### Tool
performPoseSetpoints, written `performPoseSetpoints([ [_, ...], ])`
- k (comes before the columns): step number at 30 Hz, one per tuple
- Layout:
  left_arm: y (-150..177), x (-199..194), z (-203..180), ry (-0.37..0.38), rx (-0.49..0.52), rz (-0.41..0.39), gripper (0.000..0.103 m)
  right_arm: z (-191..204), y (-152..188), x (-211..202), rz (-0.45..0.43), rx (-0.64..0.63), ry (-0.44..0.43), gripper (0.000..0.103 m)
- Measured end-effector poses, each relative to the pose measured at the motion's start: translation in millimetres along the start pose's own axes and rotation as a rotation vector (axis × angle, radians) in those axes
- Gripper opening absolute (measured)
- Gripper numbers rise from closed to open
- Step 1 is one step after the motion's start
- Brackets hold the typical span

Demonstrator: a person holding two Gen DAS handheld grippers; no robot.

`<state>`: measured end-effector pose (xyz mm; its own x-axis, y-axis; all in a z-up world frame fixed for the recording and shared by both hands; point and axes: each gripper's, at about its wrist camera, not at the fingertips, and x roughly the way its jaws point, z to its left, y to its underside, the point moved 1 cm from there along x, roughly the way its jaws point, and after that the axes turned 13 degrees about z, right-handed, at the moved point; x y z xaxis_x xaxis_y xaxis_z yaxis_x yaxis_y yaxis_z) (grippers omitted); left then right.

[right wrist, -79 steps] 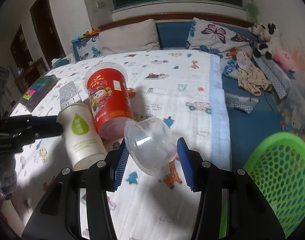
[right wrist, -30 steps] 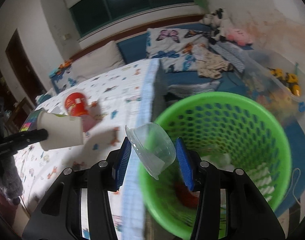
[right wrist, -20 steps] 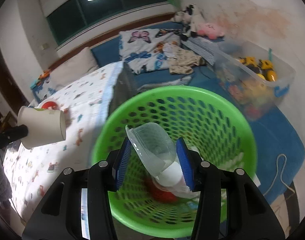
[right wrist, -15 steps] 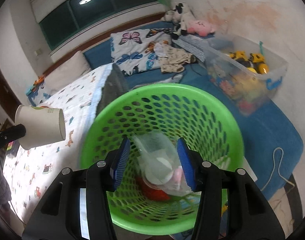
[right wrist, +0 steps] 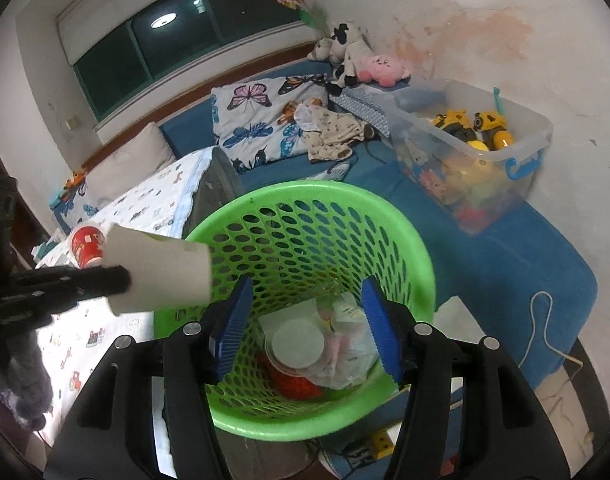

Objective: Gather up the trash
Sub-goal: 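Carry the dome lid and paper cup over the green basket and open both grippers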

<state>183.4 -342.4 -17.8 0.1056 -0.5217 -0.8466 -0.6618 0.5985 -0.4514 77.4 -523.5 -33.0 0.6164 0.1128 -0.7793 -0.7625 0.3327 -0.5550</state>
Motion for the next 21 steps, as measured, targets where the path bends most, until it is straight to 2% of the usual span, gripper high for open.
performPoseSetpoints([
  [7,-1.9,16.9,-5.6,0.003,-0.005,0.048,0.004,-5.2,6.4,-2.7,-0.002,0.019,-0.008,0.060],
  [9,-2.8,21.7,-4.5,-0.002,-0.017,0.061,0.015,-4.6,7.4,-3.2,-0.003,0.020,-0.008,0.060],
  [13,-1.6,25.5,-4.4,-0.002,-0.019,0.070,0.018,-3.8,8.9,-4.5,-0.004,0.020,-0.012,0.060],
  [17,3.4,19.8,-2.6,-0.009,-0.022,0.061,0.029,-1.8,9.6,-5.9,-0.004,0.017,-0.016,0.060],
  [21,12.0,1.8,5.1,-0.026,-0.039,0.030,0.030,9.8,8.5,-7.2,-0.003,-0.005,-0.024,0.060],
])
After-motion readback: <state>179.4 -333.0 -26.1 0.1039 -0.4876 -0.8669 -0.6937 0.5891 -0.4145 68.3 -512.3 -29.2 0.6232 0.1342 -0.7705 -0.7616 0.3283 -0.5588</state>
